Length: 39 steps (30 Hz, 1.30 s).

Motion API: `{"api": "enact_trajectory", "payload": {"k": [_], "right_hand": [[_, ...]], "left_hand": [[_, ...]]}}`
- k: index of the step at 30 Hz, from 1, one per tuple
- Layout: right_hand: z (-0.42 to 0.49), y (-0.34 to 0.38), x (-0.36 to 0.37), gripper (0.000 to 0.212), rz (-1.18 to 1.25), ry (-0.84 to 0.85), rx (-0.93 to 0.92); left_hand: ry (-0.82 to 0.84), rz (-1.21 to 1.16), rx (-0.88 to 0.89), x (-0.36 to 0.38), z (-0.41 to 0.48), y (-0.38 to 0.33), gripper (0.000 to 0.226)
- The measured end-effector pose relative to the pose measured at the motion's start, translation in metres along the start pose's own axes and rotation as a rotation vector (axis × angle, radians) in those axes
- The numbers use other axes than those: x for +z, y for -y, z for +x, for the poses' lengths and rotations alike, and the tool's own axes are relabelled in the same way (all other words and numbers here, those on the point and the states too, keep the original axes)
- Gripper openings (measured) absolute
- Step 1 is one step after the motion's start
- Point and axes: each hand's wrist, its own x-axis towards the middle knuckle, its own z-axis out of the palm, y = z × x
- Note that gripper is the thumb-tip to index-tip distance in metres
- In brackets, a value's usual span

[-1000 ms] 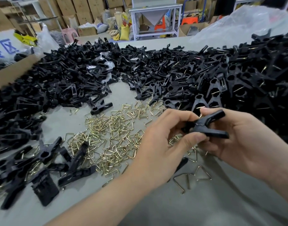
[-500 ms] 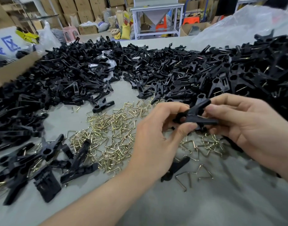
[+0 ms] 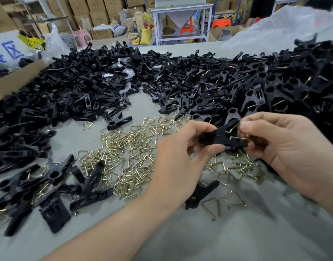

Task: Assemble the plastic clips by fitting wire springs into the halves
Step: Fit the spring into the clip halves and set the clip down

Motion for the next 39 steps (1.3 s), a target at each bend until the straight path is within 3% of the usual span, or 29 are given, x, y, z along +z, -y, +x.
{"api": "enact_trajectory", "payload": {"k": [2, 7, 11, 14, 16, 19, 22, 24, 32, 39], "right_hand": [[0.0, -0.001, -0.001, 0.005, -0.039, -0.007, 0.002], [0.002, -0.005, -0.002, 0.029, -0.144, -0.071, -0.011], [0.002, -0.005, -0.003, 0.023, -0.133, -0.047, 0.005], [0.001, 0.0, -0.004, 0.006, -0.033, 0.071, 0.077], [0.002, 0.002, -0.007, 0.011, 0.056, 0.153, 0.153], [0.001, -0.001, -0.012, 0.026, 0.24, 0.256, 0.307], [-0.003, -0.005, -0.012, 0.068, 0.454, 0.399, 0.499], [-0.005, -0.008, -0.008, 0.081, 0.473, 0.507, 0.534], [-0.003, -0.012, -0.002, 0.056, 0.269, 0.504, 0.308], [-0.004, -0.016, 0.001, 0.068, 0.365, 0.485, 0.381]], "left_hand": [[-0.005, 0.001, -0.002, -0.001, 0.0, 0.0, 0.029], [-0.019, 0.051, 0.026, 0.0, -0.002, 0.001, 0.027], [-0.028, 0.086, 0.065, 0.0, -0.002, 0.0, 0.031], [-0.04, 0.099, 0.094, 0.0, -0.002, 0.001, 0.027], [-0.037, 0.089, 0.115, 0.0, -0.003, 0.001, 0.027], [-0.03, 0.03, 0.134, 0.0, -0.004, -0.002, 0.025], [-0.026, -0.022, 0.185, -0.002, -0.005, -0.004, 0.024], [-0.044, 0.023, 0.234, -0.003, -0.004, -0.005, 0.025], [-0.038, 0.09, 0.208, -0.001, -0.002, -0.003, 0.023], [-0.059, 0.17, 0.234, -0.001, -0.001, -0.001, 0.022]]}}
